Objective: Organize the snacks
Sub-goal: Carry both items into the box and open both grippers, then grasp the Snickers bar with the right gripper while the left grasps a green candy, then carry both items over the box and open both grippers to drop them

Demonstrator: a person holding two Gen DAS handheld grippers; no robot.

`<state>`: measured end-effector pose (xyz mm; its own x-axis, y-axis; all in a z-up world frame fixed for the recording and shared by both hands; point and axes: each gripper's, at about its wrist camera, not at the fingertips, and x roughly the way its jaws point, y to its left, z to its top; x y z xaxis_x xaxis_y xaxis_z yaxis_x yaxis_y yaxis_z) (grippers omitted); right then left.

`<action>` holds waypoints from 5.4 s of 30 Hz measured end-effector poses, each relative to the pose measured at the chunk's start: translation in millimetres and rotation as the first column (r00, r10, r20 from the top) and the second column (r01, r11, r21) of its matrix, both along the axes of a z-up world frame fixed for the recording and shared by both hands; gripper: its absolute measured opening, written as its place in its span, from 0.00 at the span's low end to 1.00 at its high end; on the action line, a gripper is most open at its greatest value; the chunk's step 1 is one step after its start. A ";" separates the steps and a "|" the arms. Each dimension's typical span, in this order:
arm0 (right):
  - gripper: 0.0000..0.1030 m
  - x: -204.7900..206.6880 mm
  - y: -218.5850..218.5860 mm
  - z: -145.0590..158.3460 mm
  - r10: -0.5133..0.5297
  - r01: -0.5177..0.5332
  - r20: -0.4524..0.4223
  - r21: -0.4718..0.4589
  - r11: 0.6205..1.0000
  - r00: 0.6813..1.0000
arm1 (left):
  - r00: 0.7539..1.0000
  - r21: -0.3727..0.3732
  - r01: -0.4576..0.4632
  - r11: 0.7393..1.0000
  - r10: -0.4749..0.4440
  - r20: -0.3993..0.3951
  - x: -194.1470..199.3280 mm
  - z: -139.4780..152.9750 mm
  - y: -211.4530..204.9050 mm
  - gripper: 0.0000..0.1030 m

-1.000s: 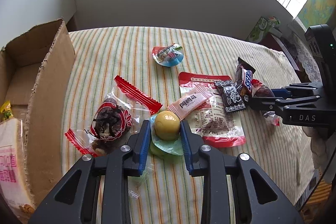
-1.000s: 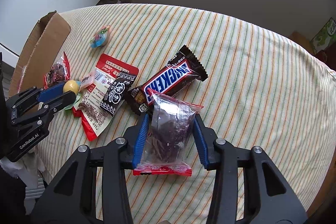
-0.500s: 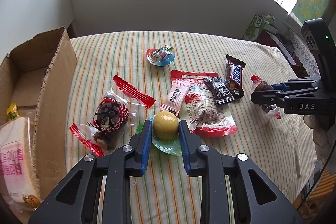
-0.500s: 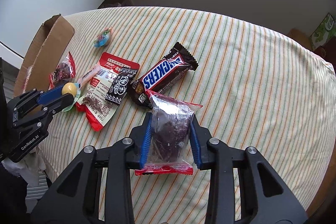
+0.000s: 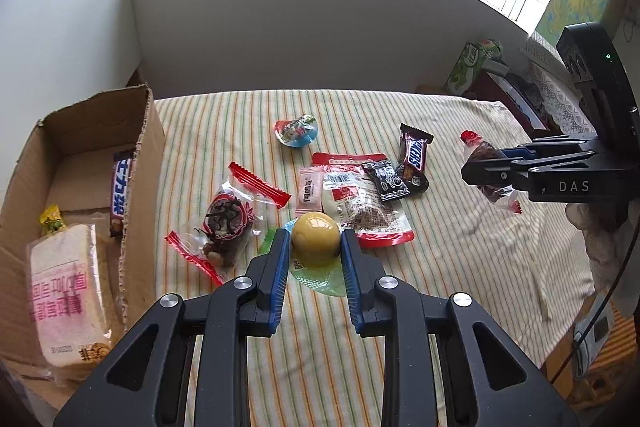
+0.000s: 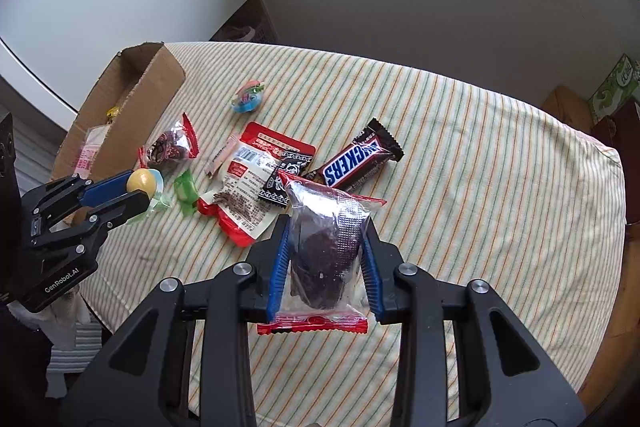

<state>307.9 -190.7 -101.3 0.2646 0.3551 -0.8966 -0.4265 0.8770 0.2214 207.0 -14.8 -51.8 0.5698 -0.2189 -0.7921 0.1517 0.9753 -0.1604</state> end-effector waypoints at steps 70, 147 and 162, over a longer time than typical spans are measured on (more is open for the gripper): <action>0.73 -5.6 87.6 62.3 0.146 -0.150 0.141 0.019 0.989 0.979 | 0.994 0.033 -0.087 0.996 0.085 0.076 -44.5 35.7 74.4 0.52; 0.31 45.5 23.4 -49.6 0.008 -0.014 -0.049 -0.119 0.993 0.999 | 0.995 0.118 0.079 0.990 -0.071 -0.068 -11.9 -36.4 -10.0 0.20; 0.31 24.1 11.3 8.6 0.014 -0.013 0.023 -0.039 0.999 1.000 | 0.999 0.070 0.050 0.996 -0.050 0.004 -29.7 -7.7 13.7 0.20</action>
